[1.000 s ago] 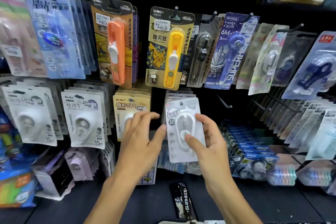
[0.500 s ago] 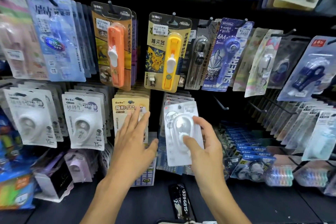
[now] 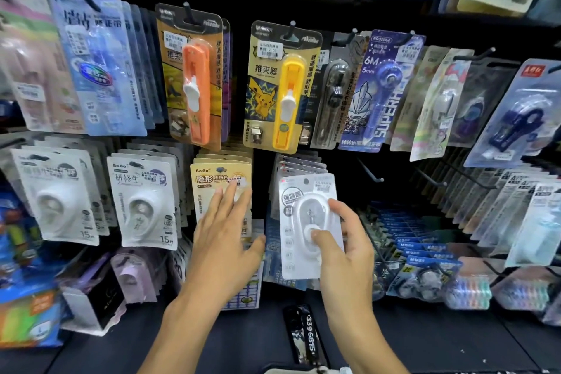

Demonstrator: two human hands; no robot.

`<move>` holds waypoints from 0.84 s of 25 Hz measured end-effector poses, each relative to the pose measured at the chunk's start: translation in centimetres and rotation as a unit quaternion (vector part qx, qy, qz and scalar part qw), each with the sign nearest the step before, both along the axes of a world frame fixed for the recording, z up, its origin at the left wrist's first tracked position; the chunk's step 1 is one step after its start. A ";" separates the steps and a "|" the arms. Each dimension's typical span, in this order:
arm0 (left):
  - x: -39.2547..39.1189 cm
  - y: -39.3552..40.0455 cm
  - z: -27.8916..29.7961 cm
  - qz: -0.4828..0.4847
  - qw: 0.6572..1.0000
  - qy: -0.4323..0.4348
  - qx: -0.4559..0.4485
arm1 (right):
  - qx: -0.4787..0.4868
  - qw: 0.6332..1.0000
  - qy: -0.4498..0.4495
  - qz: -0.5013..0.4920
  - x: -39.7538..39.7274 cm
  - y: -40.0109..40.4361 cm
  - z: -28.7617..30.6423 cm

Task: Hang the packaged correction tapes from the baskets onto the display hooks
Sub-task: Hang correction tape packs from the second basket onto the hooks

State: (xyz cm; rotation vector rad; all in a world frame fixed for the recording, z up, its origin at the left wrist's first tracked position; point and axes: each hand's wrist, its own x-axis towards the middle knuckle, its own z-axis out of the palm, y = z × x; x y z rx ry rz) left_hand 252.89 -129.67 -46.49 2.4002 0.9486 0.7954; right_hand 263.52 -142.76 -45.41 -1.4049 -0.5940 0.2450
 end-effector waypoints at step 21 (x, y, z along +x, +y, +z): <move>1.6 -8.9 -7.6 -0.182 0.957 0.227 -0.023 | -0.454 0.876 -0.071 0.143 2.9 -13.2 -18.5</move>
